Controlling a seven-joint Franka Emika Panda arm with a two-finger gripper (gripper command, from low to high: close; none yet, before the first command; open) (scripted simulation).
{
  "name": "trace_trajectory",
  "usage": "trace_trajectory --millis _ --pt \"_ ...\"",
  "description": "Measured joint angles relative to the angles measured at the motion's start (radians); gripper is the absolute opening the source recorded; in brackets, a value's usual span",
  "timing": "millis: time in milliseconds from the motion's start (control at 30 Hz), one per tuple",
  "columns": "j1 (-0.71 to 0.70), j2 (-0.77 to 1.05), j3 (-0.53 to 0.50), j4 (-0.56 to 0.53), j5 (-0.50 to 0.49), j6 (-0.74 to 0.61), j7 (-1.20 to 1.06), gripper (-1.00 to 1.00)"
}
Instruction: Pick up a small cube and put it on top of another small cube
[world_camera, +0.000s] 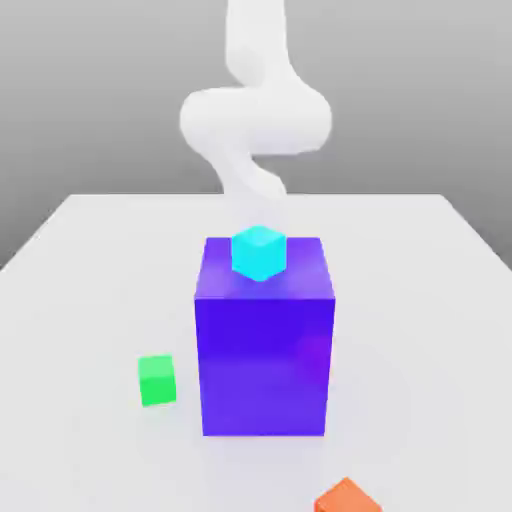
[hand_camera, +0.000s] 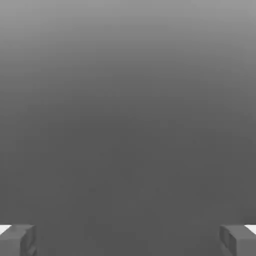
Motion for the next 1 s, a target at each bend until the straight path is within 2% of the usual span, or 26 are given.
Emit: trace_trajectory --millis 467,667,1000 --pt "-0.113 0.513 -0.104 0.139 -0.046 0.073 -0.014 0.00" --pt "-0.184 0.732 -0.149 0.197 -0.005 0.105 -0.062 0.00" --pt "-0.313 1.099 -0.169 0.295 0.112 0.155 -0.171 0.00"
